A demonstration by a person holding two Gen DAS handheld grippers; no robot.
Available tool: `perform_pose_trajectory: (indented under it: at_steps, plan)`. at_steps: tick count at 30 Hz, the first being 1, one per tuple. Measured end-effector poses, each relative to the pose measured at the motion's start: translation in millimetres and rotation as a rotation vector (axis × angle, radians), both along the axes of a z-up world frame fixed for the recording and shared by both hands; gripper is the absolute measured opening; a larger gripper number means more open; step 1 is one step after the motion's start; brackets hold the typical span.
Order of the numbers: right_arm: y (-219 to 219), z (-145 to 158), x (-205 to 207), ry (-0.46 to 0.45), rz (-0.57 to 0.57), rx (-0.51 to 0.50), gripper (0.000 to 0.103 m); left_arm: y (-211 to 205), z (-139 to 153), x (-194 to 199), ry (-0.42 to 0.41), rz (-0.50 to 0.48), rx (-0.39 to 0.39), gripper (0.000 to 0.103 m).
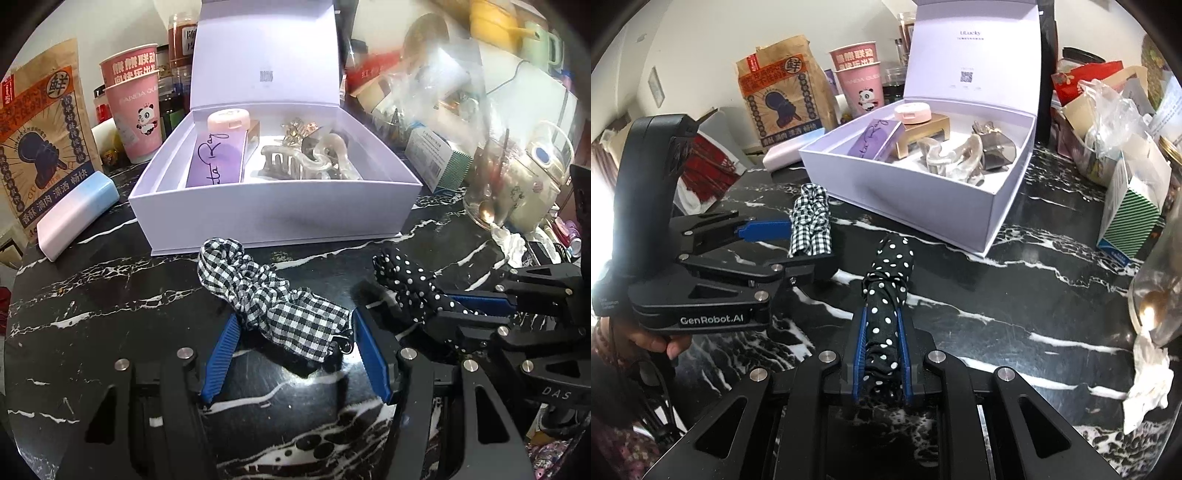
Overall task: Organize rigid objects
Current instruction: 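Lift both scrunchies and carry them over the lavender box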
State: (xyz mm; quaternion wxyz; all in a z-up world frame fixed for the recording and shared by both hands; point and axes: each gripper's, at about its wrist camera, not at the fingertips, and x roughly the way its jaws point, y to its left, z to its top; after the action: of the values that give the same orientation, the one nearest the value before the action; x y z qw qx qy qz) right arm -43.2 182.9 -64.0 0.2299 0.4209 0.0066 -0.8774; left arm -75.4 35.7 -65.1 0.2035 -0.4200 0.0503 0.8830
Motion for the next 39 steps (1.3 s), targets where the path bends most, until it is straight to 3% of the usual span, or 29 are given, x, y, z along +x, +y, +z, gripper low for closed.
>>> perform_pose_trajectory:
  at_steps: [28, 39]
  plan:
    - [12, 44, 51, 0.107, -0.056, -0.038, 0.016, 5, 51, 59, 0.123, -0.022, 0.046, 0.061]
    - [21, 65, 62, 0.153, -0.072, -0.046, 0.016, 14, 69, 62, 0.157, -0.045, 0.061, 0.061]
